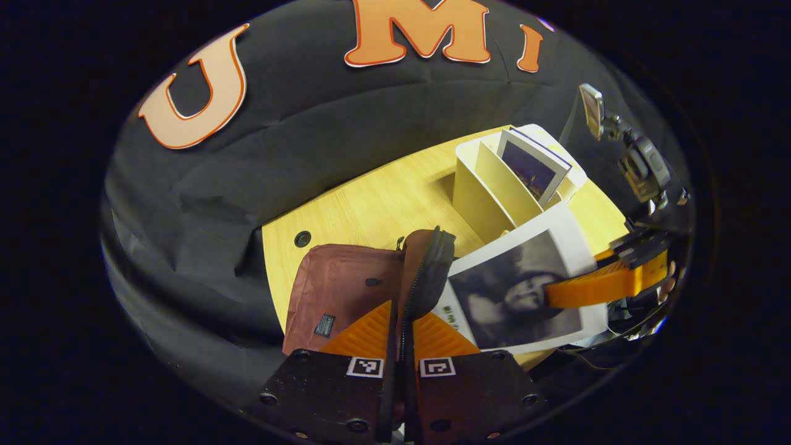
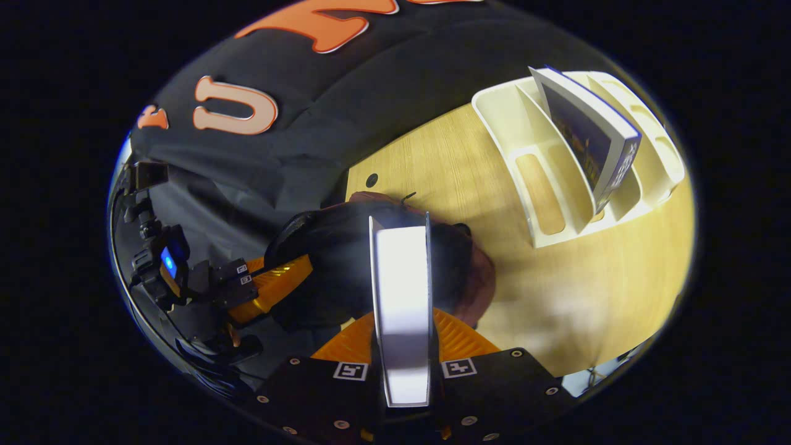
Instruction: Open the schoolbag, grab two books from the bookshelf and put them into the schoolbag.
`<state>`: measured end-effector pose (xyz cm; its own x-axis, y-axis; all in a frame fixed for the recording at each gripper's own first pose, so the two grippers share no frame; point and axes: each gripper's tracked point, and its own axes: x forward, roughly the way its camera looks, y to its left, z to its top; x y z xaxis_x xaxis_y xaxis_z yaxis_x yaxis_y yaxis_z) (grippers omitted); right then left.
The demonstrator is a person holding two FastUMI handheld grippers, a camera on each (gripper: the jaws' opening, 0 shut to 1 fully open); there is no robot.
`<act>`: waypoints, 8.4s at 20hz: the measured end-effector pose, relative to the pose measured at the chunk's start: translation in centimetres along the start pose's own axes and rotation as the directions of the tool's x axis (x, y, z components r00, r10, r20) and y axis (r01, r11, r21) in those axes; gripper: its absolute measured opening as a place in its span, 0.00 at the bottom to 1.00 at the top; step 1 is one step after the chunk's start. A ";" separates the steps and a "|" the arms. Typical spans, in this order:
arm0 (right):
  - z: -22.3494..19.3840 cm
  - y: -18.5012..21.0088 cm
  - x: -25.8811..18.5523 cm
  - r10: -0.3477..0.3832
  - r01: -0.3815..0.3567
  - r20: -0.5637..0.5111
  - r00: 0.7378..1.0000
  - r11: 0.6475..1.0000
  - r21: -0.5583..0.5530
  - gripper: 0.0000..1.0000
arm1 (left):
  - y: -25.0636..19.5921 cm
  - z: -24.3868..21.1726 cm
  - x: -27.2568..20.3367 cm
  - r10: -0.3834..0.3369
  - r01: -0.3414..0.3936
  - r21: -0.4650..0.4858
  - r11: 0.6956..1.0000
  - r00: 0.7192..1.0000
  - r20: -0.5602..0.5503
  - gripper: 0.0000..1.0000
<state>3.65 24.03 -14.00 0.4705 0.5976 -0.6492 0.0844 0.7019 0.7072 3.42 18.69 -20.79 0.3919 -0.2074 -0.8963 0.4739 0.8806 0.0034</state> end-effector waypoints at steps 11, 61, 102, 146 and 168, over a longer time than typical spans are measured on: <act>-1.1 -0.2 10.0 0.101 -0.108 0.050 0.994 0.982 0.157 0.28 | -1.8 0.0 0.5 -0.047 0.046 0.044 0.998 0.999 0.009 0.04; 18.5 -12.9 -12.1 -0.452 0.491 0.193 0.871 0.791 -0.365 0.98 | -4.6 -2.8 3.8 -0.038 0.035 -0.137 0.990 0.999 -0.019 0.02; 19.2 -10.5 -18.1 -0.527 0.545 0.145 0.837 0.788 -0.286 0.31 | -4.5 -4.8 4.9 -0.074 0.072 -0.224 0.972 0.997 -0.003 0.03; -1.5 -1.2 12.7 0.168 -0.194 0.136 0.976 0.959 0.209 0.29 | -3.9 1.2 -0.3 -0.148 0.149 0.004 0.989 0.980 0.133 0.02; 1.5 -8.4 5.0 -0.081 0.128 0.243 0.967 0.974 -0.186 0.80 | -5.7 0.1 1.9 -0.013 0.029 -0.103 0.994 0.988 0.152 0.04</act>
<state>6.63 20.58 -22.78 0.6618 0.4263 -0.6167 -0.0207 0.8326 0.5535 1.55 13.19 -22.44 0.5011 -0.2812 -0.8184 0.4012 0.9135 -0.0682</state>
